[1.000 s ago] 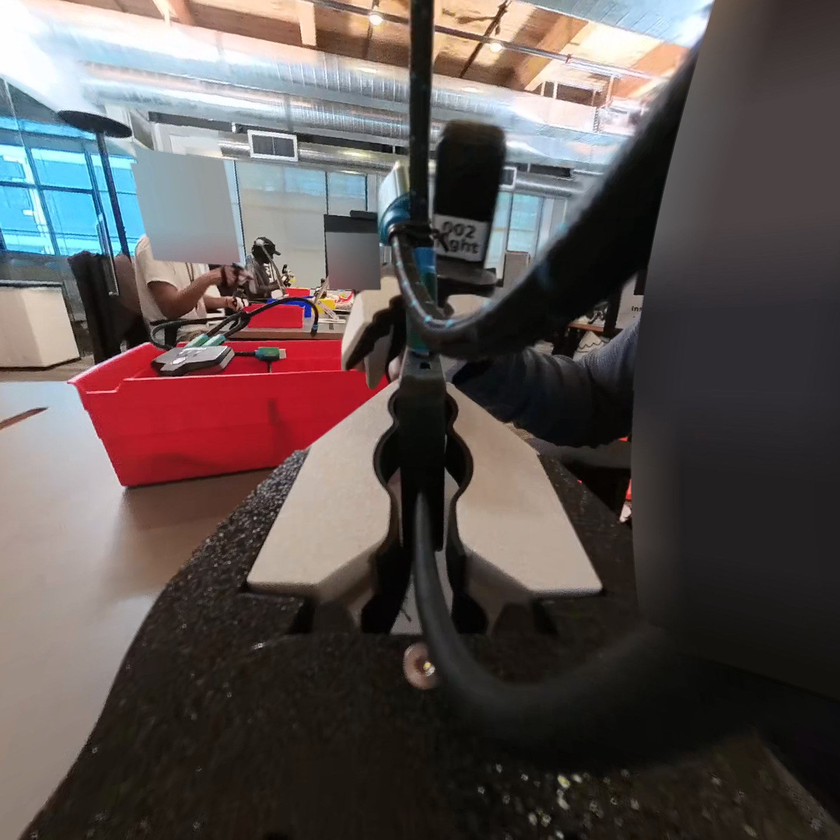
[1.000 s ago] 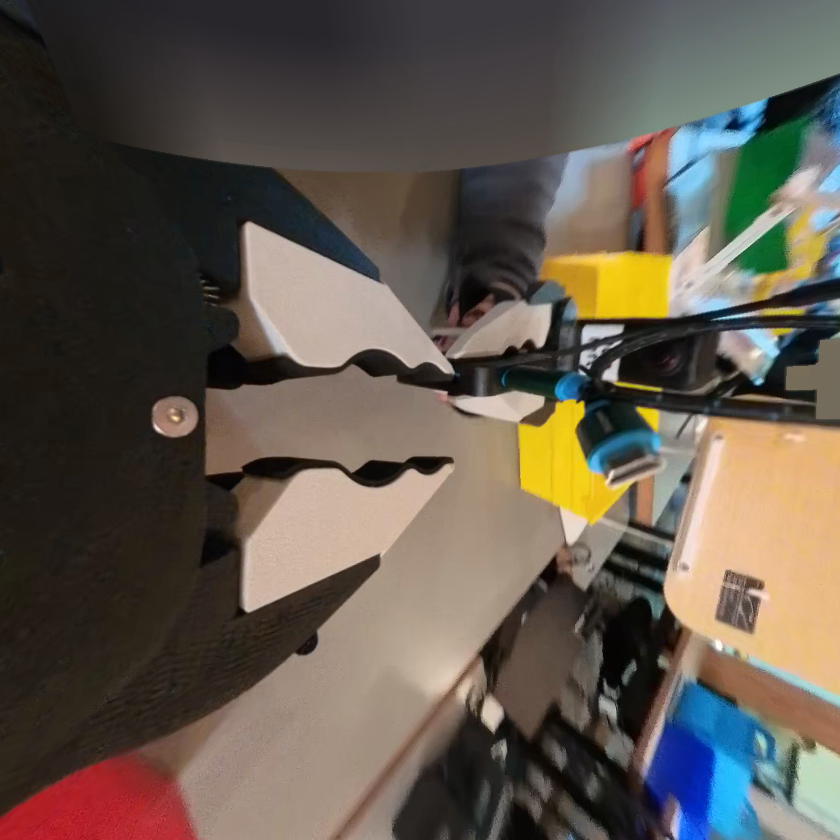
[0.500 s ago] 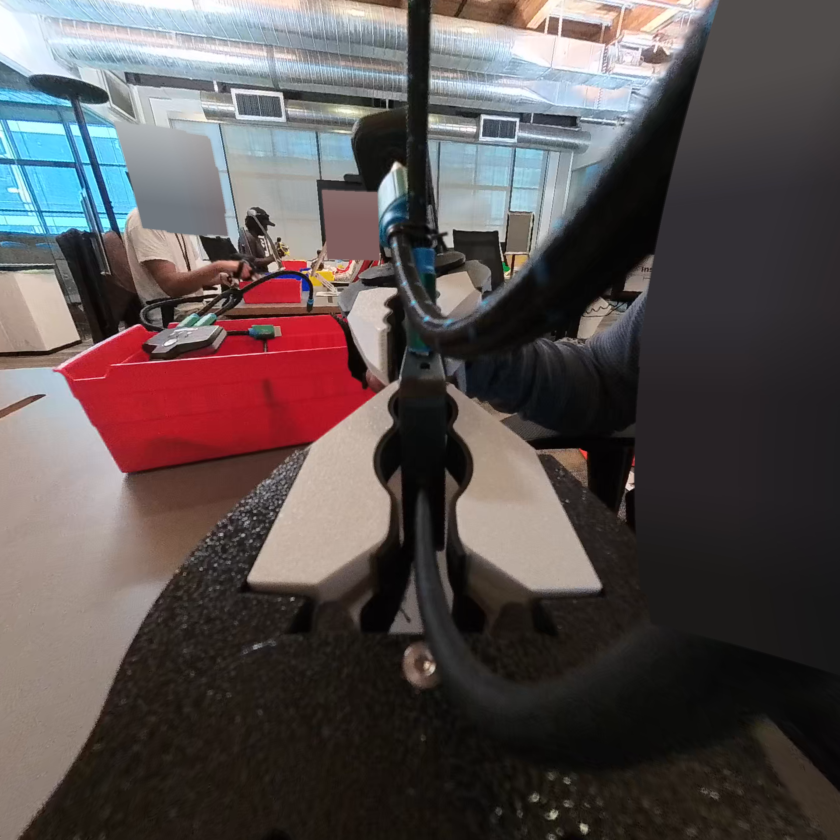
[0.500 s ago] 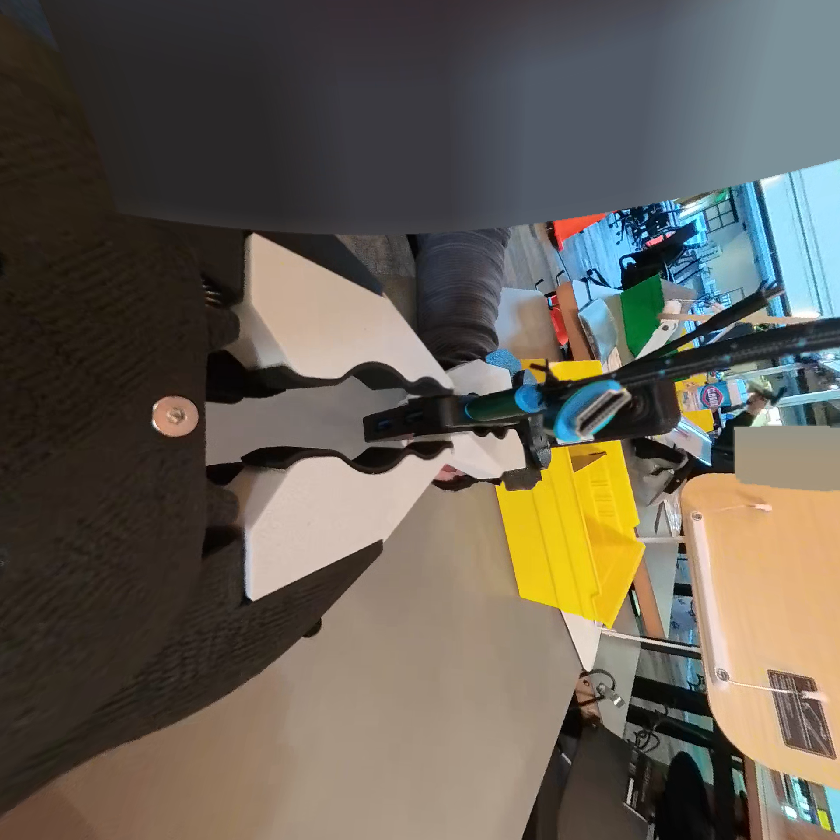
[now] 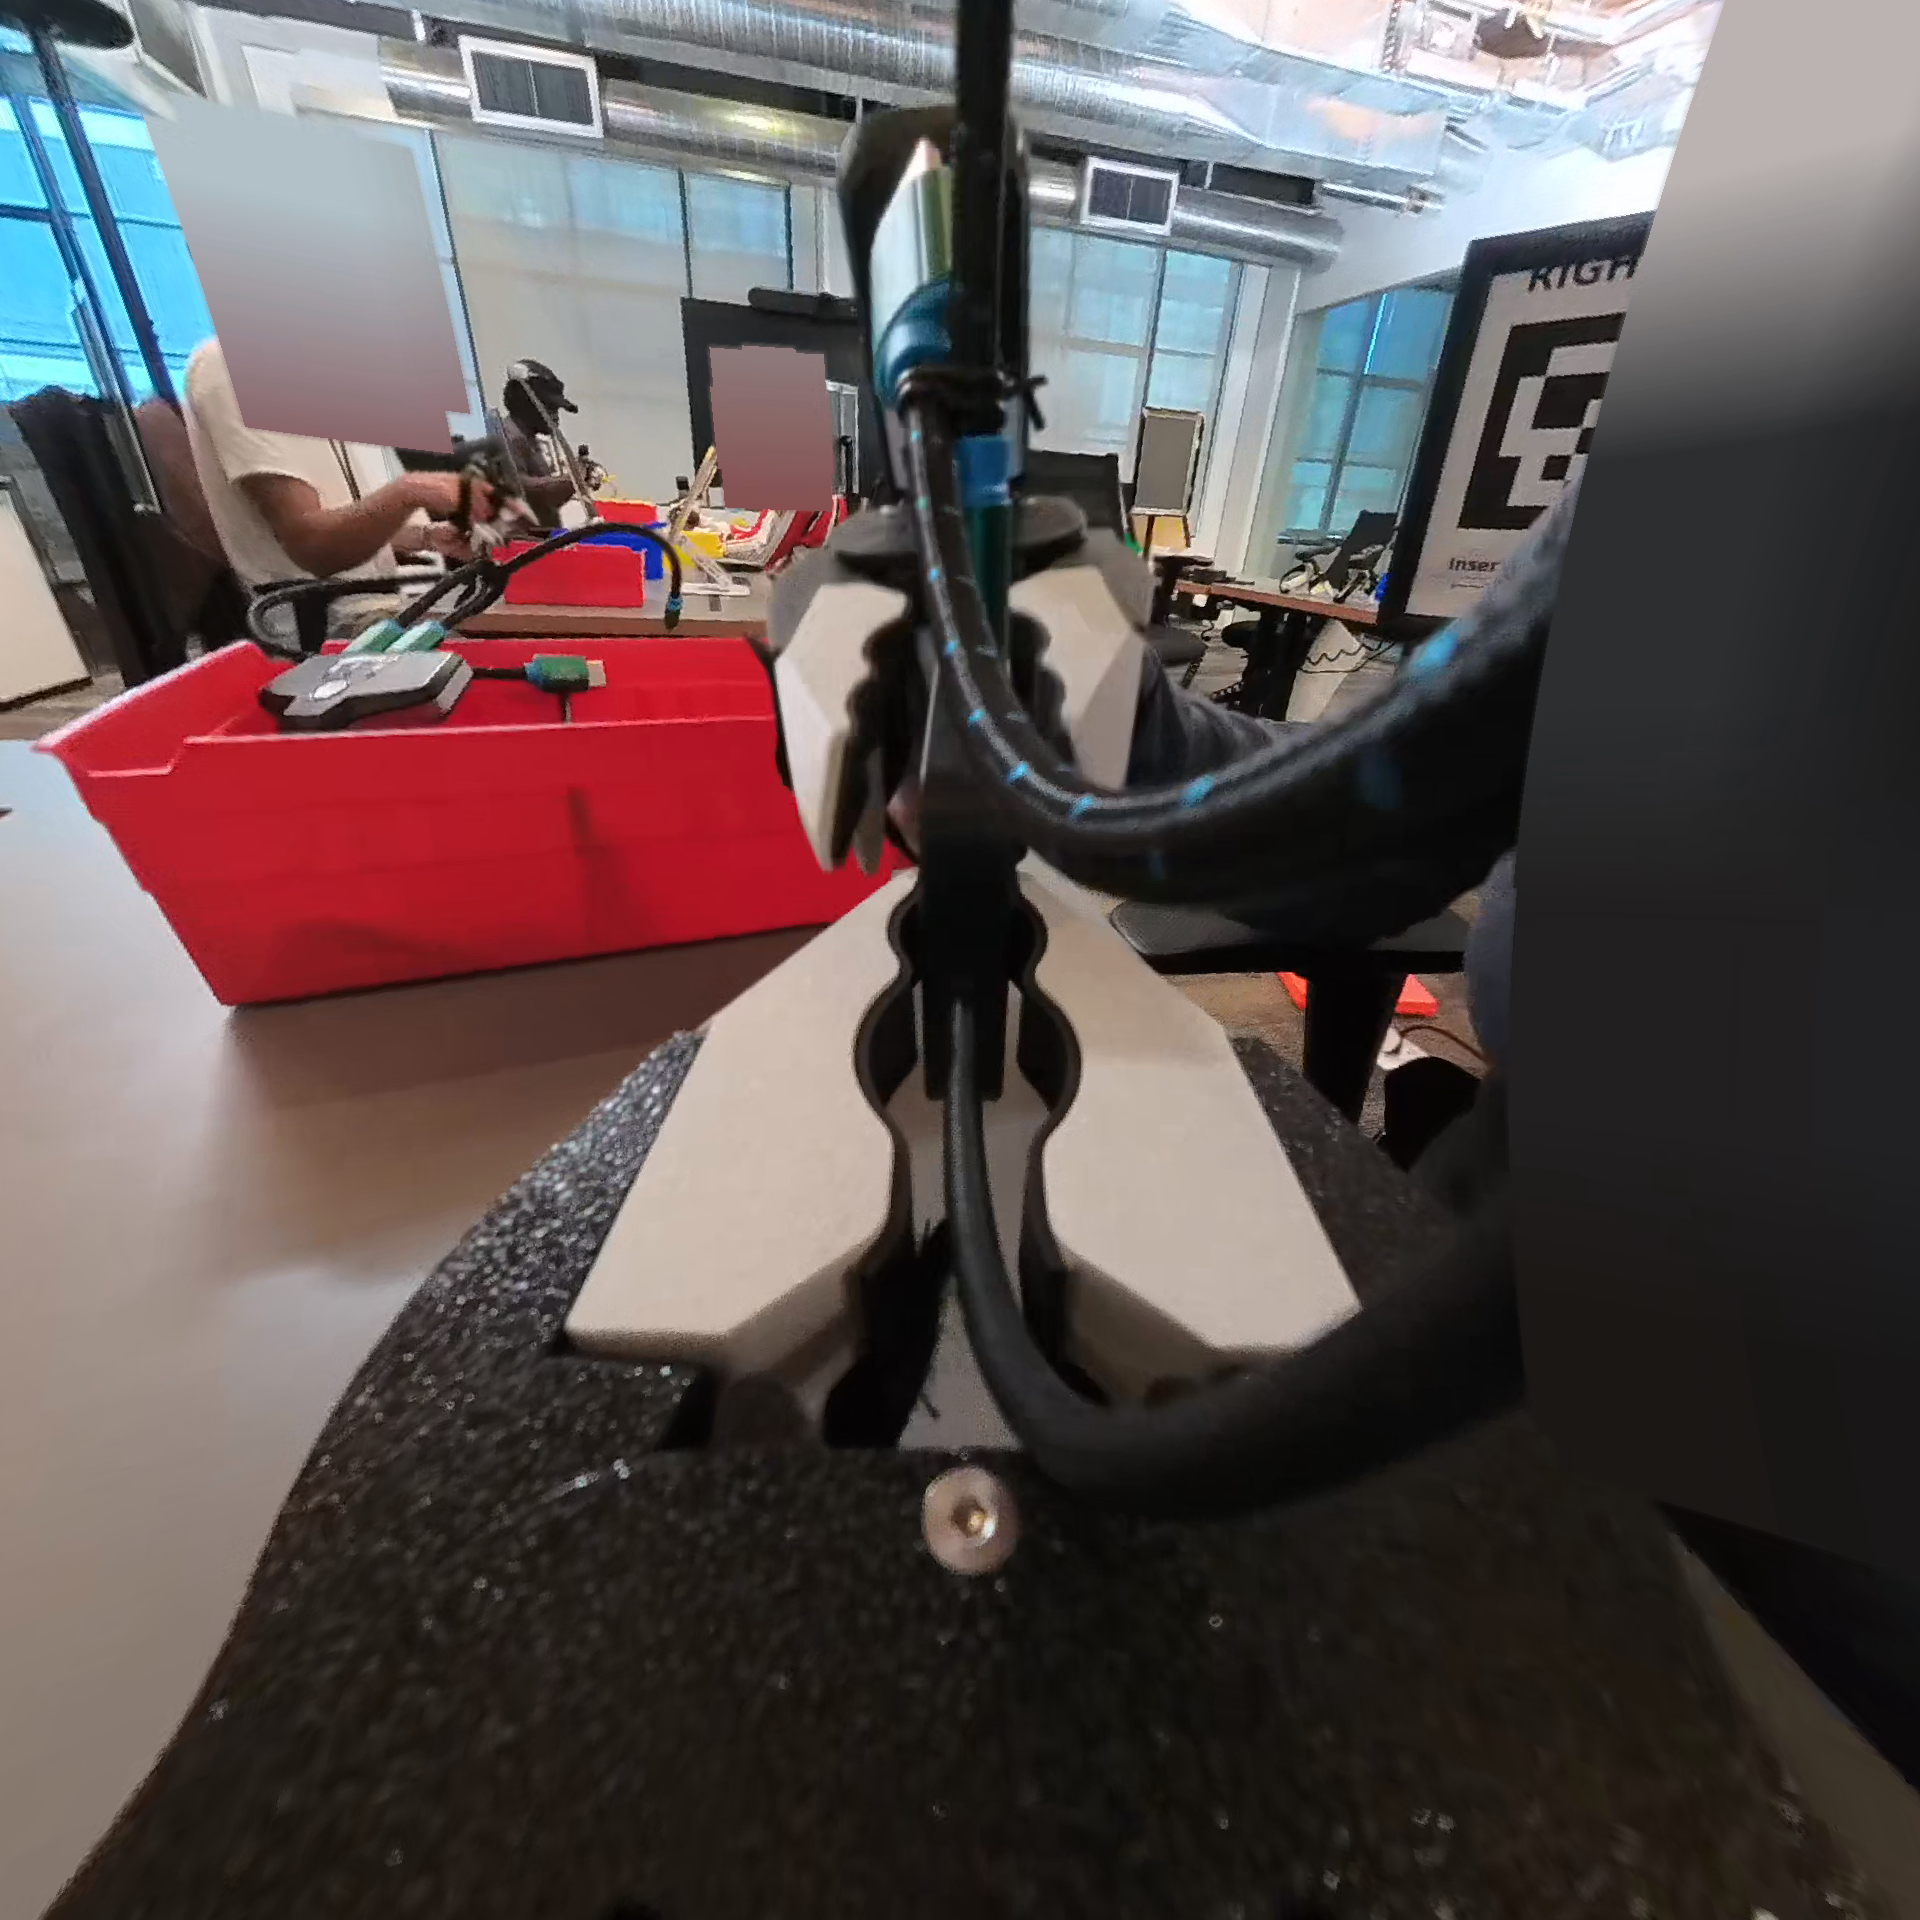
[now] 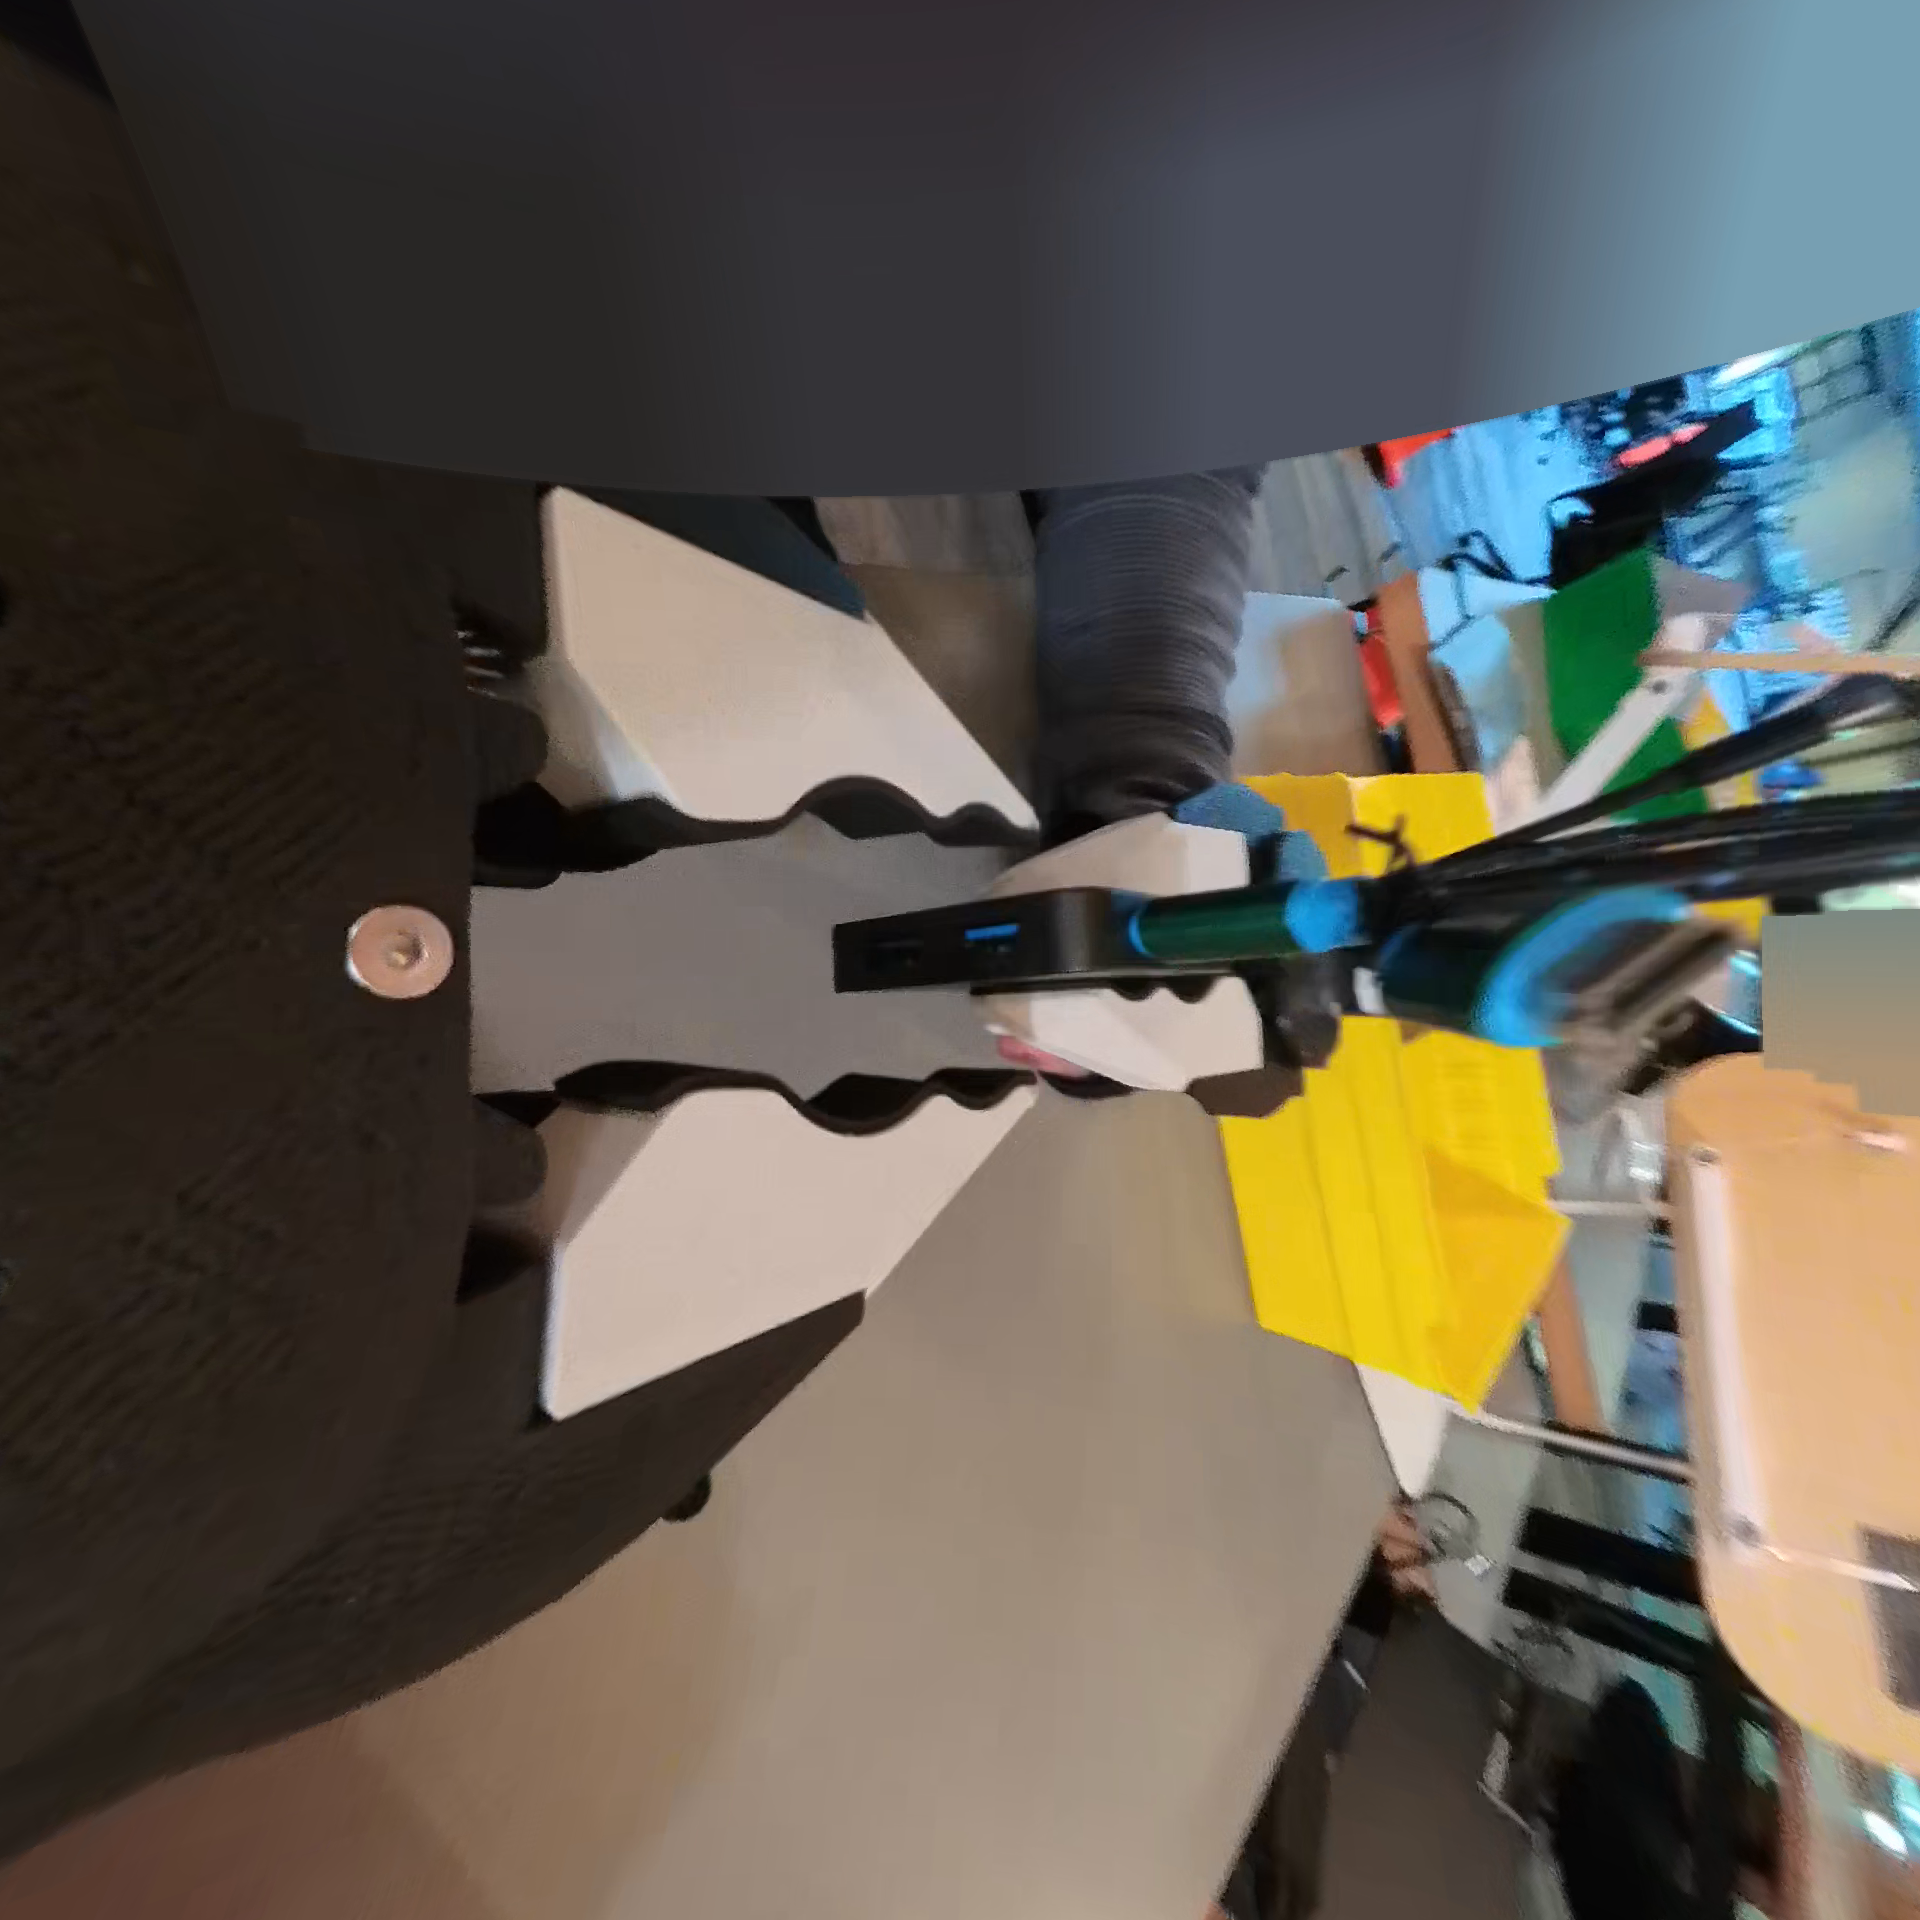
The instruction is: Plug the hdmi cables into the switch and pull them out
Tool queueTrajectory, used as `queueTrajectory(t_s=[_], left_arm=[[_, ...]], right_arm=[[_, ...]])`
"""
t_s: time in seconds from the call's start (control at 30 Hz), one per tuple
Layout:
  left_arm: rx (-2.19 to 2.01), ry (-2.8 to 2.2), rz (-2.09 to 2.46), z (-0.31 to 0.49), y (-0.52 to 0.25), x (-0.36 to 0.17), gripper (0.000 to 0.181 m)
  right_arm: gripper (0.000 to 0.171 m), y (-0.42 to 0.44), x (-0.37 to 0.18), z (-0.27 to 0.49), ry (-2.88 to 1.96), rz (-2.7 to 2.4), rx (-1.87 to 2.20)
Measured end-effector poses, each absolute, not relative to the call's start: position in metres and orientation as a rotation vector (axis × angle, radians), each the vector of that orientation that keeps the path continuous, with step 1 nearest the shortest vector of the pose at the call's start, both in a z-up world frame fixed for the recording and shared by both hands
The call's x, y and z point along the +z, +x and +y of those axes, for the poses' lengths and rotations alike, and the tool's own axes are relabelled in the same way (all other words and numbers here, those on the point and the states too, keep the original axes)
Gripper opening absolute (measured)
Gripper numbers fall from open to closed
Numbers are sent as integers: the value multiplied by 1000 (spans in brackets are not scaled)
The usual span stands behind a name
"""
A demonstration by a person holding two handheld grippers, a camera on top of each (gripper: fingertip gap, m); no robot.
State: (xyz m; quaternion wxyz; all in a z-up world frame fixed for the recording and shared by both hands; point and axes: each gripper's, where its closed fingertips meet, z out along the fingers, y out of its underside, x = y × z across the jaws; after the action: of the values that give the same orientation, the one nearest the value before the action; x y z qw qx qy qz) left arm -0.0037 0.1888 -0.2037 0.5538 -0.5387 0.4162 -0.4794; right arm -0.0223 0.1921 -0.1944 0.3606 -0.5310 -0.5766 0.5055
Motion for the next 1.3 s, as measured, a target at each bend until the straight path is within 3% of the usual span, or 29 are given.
queueTrajectory(t_s=[0.03, 0.13, 0.17, 0.2, 0.37, 0.77, 1.0, 1.17, 1.3], left_arm=[[-1129, -1269, 986, 188, -3, -203, 11], [-1132, -1275, 957, 191, -4, -202, 11], [-1139, -1277, 942, 192, -4, -202, 15], [-1145, -1279, 919, 194, -5, -201, 30], [-1112, -1291, 784, 211, -20, -194, 54], [-1072, -1338, 662, 230, -32, -200, 46], [-1069, -1371, 637, 236, -35, -207, 43], [-1057, -1382, 648, 237, -34, -210, 43], [-1052, -1394, 652, 238, -34, -213, 43]], right_arm=[[29, -24, -199, 189, -1370, -1517, 1301], [23, -24, -197, 191, -1348, -1505, 1276], [12, -22, -194, 192, -1341, -1499, 1277], [12, -19, -187, 196, -1323, -1471, 1270], [11, 16, -132, 228, -1214, -1273, 1095], [11, 134, -55, 308, -1108, -811, 307], [12, 142, -98, 349, -1139, -1167, -174], [12, 127, -149, 380, -1277, -1524, -179], [11, 118, -159, 398, -1441, -1687, -81]])
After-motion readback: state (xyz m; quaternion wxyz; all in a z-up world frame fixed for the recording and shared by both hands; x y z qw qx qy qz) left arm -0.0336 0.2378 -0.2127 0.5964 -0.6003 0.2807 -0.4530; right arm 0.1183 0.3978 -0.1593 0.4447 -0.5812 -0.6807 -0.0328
